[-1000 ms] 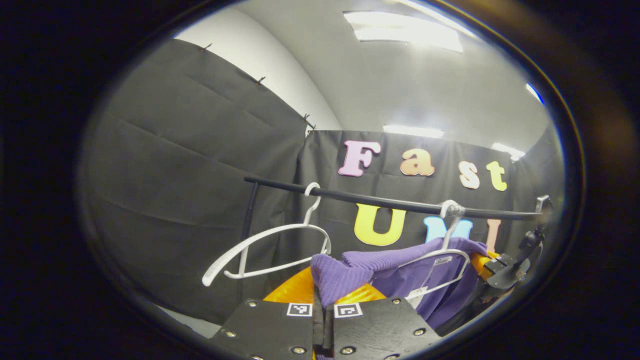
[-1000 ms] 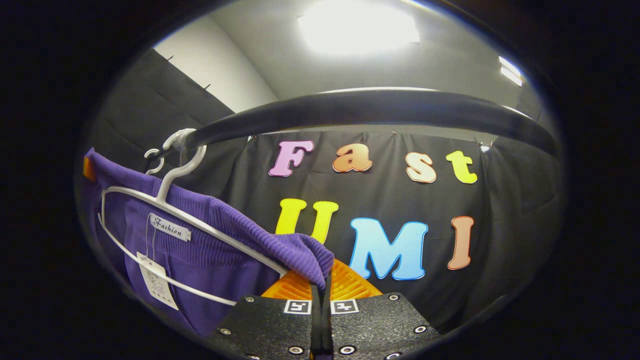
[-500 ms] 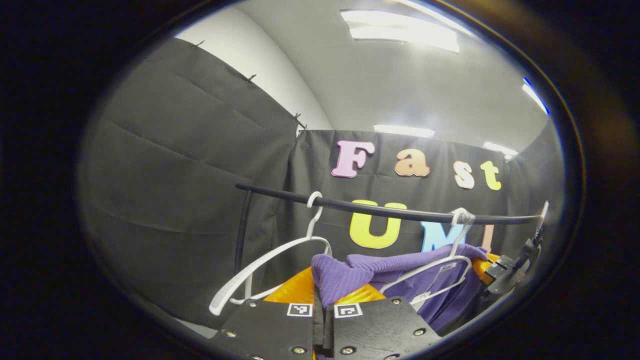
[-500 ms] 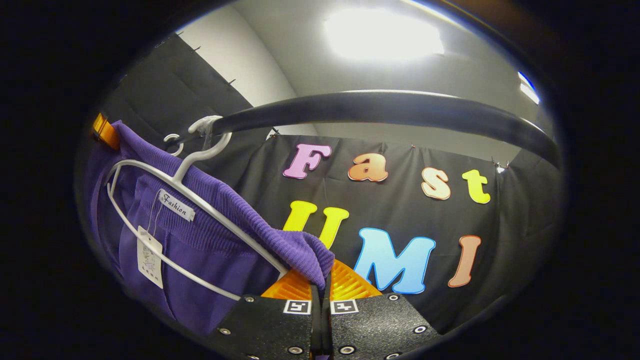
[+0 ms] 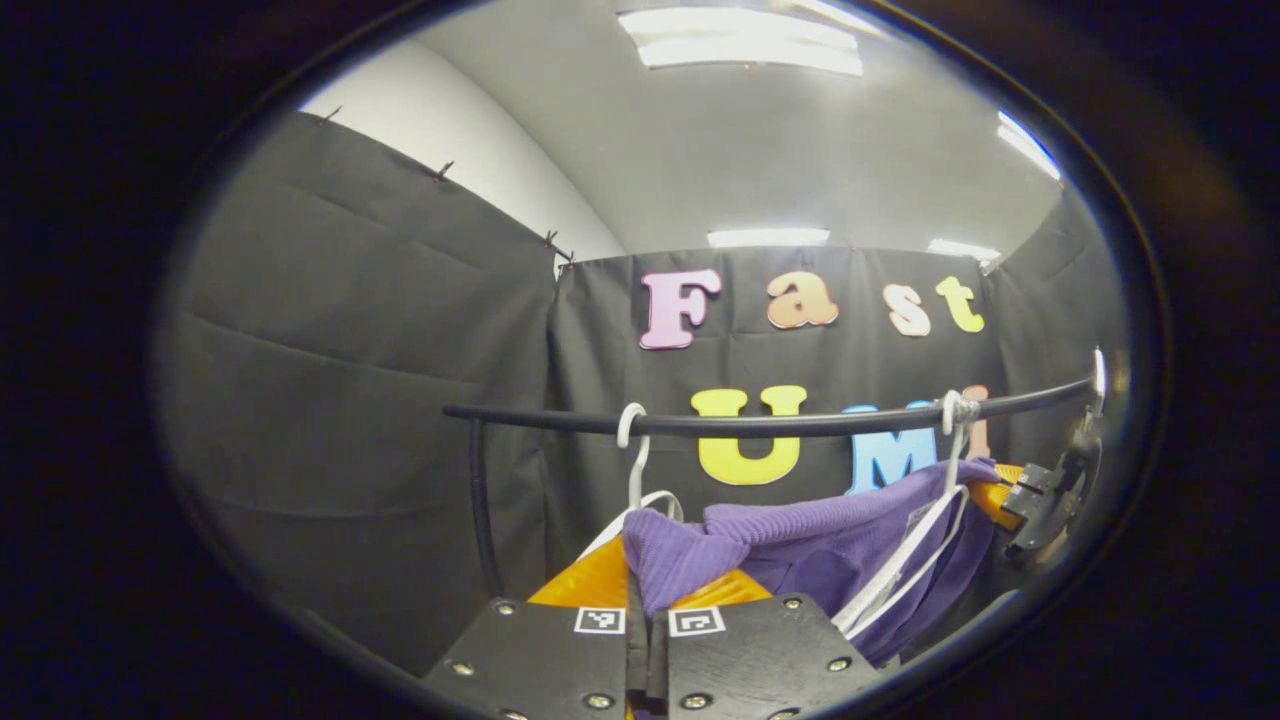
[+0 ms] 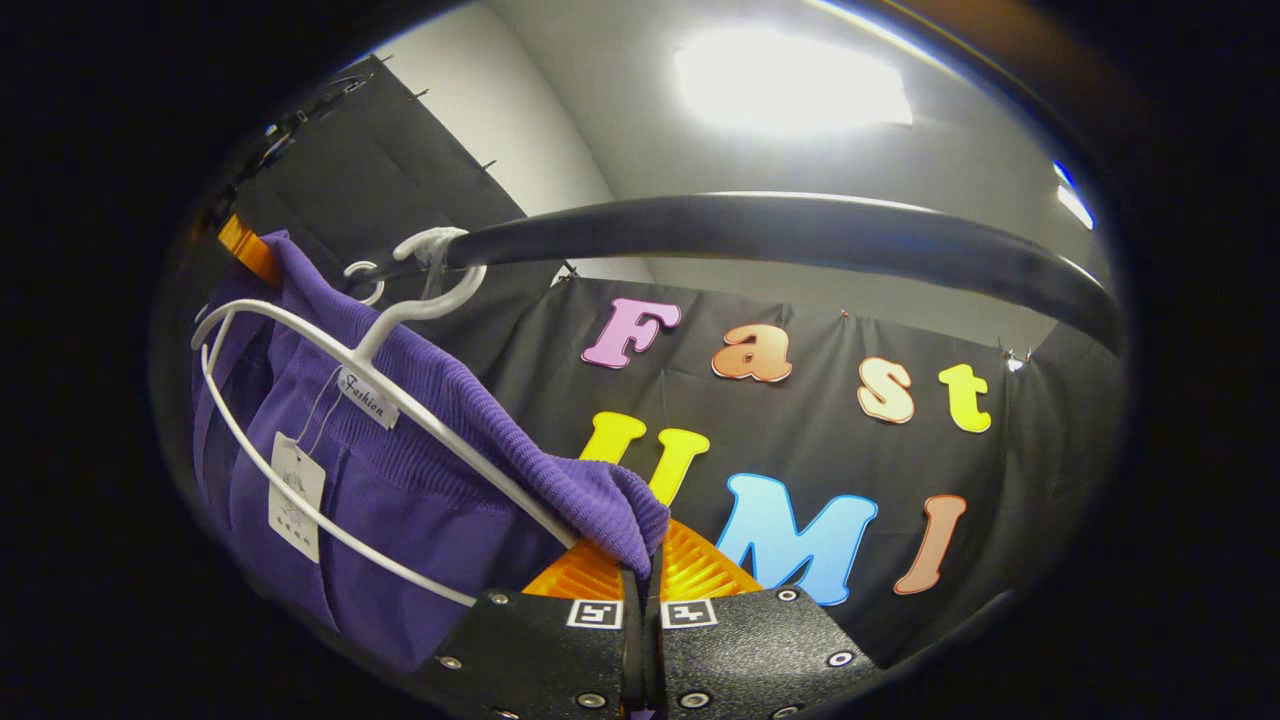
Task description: Grasp the clothes on the hanger with both hands and then place them into the laundry hamper below.
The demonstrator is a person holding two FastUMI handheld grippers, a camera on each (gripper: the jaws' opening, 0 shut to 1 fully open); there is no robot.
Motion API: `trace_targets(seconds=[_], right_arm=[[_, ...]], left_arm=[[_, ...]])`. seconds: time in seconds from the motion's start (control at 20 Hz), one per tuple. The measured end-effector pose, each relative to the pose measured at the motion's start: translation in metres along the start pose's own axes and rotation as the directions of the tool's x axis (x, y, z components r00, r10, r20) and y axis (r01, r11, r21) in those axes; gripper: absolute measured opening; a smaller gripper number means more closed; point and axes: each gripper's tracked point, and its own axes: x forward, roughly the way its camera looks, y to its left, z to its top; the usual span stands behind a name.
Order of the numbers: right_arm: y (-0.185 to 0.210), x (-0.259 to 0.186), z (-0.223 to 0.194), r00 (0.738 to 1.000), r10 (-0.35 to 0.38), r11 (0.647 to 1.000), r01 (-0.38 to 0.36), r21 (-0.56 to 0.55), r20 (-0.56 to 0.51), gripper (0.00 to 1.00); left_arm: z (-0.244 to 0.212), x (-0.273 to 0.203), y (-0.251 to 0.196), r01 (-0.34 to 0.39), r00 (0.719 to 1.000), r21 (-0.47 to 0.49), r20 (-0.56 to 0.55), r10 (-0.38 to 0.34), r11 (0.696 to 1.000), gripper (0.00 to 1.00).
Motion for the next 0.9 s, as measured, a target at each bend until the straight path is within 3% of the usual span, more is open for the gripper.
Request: trace_targets(seconds=[0.2, 0.45, 0.55, 0.6, 0.65, 0.8, 0.85, 0.9], right_arm=[[0.000, -0.014, -0.012, 0.999, -0.008, 0.999, 0.010, 0.041, -0.046, 0.00], [-0.005, -0.007, -0.030, 0.998, -0.009, 0.999, 0.011, 0.030, -0.068, 0.00], [-0.005, -0.010, -0.031, 0.998, -0.007, 1.000, 0.007, 0.008, -0.067, 0.00], [-0.004, -0.013, -0.033, 0.998, -0.007, 1.000, 0.007, 0.004, -0.067, 0.00], [-0.006, -0.013, -0.036, 0.997, -0.008, 1.000, 0.009, 0.003, -0.071, 0.00], [-0.010, -0.014, -0.051, 0.995, -0.019, 1.000, 0.018, -0.009, -0.103, 0.00], [-0.011, -0.014, -0.053, 0.994, -0.026, 1.000, 0.025, -0.009, -0.108, 0.00], [-0.012, -0.014, -0.058, 0.993, -0.029, 1.000, 0.028, -0.007, -0.116, 0.00]], left_arm=[[-0.038, 0.008, -0.007, 0.106, 0.993, -0.130, -0.042, -0.113, 0.986, 0.01], [-0.084, 0.026, -0.014, 0.200, 0.974, -0.211, -0.062, -0.217, 0.957, 0.01], [-0.099, 0.031, -0.016, 0.217, 0.968, -0.241, -0.068, -0.240, 0.946, 0.01], [-0.105, 0.031, -0.017, 0.220, 0.967, -0.243, -0.069, -0.243, 0.945, 0.05], [-0.111, 0.028, -0.019, 0.225, 0.966, -0.245, -0.069, -0.248, 0.943, 0.01], [-0.127, 0.022, -0.029, 0.232, 0.963, -0.248, -0.074, -0.257, 0.941, 0.01], [-0.134, 0.024, -0.040, 0.233, 0.962, -0.252, -0.081, -0.261, 0.939, 0.05], [-0.140, 0.022, -0.045, 0.232, 0.961, -0.257, -0.088, -0.262, 0.938, 0.01]])
